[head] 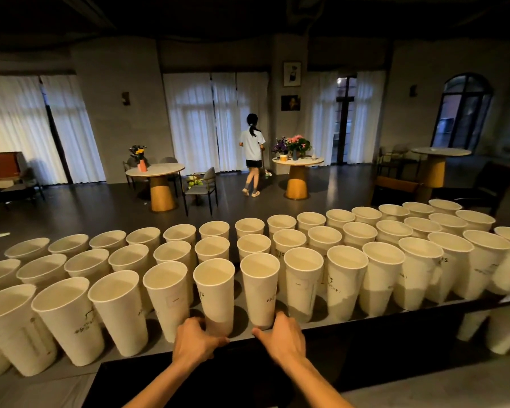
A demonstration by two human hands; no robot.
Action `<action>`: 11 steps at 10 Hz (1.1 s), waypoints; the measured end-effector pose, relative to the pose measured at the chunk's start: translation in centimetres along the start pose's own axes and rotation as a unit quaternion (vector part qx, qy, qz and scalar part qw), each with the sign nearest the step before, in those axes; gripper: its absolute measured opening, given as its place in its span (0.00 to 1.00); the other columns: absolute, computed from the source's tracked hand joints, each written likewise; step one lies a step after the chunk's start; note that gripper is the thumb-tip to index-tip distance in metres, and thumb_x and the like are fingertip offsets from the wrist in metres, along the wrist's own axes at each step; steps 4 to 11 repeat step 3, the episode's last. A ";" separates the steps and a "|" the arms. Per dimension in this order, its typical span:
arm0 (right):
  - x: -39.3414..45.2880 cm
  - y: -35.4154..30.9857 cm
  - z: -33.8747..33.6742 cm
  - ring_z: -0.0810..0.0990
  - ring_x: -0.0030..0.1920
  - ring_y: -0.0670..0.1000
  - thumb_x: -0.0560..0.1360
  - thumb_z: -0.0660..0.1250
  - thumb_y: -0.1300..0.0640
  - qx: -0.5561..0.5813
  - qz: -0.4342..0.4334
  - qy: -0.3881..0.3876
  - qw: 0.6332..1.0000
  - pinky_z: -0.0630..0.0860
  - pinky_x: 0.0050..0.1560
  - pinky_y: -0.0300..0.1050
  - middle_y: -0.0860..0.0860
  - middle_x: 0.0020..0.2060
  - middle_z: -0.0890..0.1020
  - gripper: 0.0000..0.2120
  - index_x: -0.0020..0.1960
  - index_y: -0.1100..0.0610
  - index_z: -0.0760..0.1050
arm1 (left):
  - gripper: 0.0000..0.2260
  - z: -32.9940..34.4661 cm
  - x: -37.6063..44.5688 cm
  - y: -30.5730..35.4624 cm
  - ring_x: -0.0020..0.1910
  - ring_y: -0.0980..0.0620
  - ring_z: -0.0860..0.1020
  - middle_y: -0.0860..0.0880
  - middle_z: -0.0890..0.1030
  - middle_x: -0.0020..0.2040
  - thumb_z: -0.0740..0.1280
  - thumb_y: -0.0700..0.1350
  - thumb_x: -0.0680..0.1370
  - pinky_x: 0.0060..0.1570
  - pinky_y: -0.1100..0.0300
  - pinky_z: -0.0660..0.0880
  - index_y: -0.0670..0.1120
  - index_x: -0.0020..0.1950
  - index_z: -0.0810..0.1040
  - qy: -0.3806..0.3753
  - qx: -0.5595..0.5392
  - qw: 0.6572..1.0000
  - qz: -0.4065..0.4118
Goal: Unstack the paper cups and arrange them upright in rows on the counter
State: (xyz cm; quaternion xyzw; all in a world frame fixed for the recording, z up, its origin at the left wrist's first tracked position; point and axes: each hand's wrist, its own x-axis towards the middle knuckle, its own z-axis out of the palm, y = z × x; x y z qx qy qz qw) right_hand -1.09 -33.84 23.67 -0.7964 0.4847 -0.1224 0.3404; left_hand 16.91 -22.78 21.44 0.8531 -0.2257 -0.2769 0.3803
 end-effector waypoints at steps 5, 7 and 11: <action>-0.6 3.7 -2.3 0.75 0.67 0.49 0.75 0.71 0.44 0.058 -0.048 -0.037 0.996 0.74 0.65 0.45 0.50 0.68 0.75 0.32 0.75 0.51 0.66 | 0.12 2.1 -4.4 -0.2 0.44 0.44 0.83 0.40 0.84 0.44 0.79 0.39 0.71 0.48 0.48 0.80 0.41 0.47 0.77 0.131 -0.114 0.985 -0.007; -0.6 3.7 -2.3 0.75 0.67 0.49 0.75 0.71 0.44 0.058 -0.048 -0.037 0.996 0.74 0.65 0.45 0.50 0.68 0.75 0.32 0.75 0.51 0.66 | 0.12 2.1 -4.4 -0.2 0.44 0.44 0.83 0.40 0.84 0.44 0.79 0.39 0.71 0.48 0.48 0.80 0.41 0.47 0.77 0.131 -0.114 0.985 -0.007; -0.6 3.7 -2.3 0.75 0.67 0.49 0.75 0.71 0.44 0.058 -0.048 -0.037 0.996 0.74 0.65 0.45 0.50 0.68 0.75 0.32 0.75 0.51 0.66 | 0.12 2.1 -4.4 -0.2 0.44 0.44 0.83 0.40 0.84 0.44 0.79 0.39 0.71 0.48 0.48 0.80 0.41 0.47 0.77 0.131 -0.114 0.985 -0.007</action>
